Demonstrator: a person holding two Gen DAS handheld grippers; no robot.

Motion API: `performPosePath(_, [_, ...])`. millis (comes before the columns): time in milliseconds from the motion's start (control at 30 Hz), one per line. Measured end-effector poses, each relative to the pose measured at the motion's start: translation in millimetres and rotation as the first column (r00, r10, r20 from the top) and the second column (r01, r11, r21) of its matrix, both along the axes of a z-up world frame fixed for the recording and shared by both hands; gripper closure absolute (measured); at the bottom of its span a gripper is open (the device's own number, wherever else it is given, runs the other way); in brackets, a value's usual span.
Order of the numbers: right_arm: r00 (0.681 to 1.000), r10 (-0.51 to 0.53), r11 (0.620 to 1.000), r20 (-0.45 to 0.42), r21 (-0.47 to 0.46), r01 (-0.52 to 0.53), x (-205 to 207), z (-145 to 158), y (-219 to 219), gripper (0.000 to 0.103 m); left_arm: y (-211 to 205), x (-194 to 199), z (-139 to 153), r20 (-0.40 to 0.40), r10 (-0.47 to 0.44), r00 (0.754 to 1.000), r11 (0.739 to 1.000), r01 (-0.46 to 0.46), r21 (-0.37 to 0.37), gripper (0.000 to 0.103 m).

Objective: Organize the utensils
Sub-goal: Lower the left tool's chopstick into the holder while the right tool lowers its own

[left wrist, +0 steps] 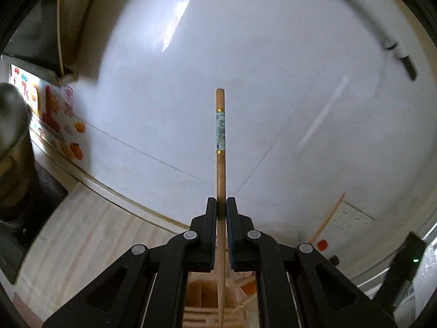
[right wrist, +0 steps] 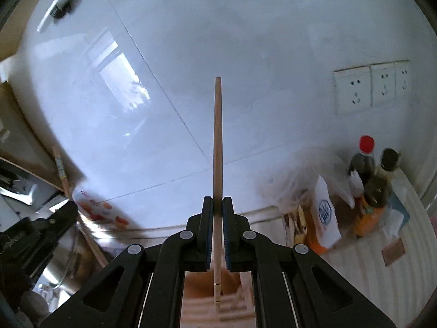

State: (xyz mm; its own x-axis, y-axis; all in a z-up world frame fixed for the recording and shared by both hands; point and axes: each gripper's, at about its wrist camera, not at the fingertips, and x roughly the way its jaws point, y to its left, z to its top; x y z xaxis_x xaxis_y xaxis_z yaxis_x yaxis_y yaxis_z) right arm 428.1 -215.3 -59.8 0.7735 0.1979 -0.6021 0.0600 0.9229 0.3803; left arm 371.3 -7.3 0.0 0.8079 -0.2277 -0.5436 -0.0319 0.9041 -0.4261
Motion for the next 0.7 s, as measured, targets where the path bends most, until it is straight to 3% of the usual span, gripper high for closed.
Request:
performPosePath(233, [0.999, -0.021, 0.998, 0.045, -0.066, 0.024, 25, -24, 8, 0.096, -3, 19, -44, 0.015, 0.004, 1.0, 1.0, -0.004, 0.028, 0.099])
performPosePath(533, [0.999, 0.018, 0.998, 0.051, -0.063, -0.015, 24, -49, 5, 0.096, -26, 10, -54, 0.033, -0.036, 0.999, 0.99, 0.031, 0.14, 0.099])
performPosePath(700, [0.997, 0.056, 0.997, 0.049, -0.061, -0.053, 15, -52, 8, 0.096, -29, 4, -58, -0.003, -0.05, 0.999, 0.976, 0.05, 0.211, 0.099])
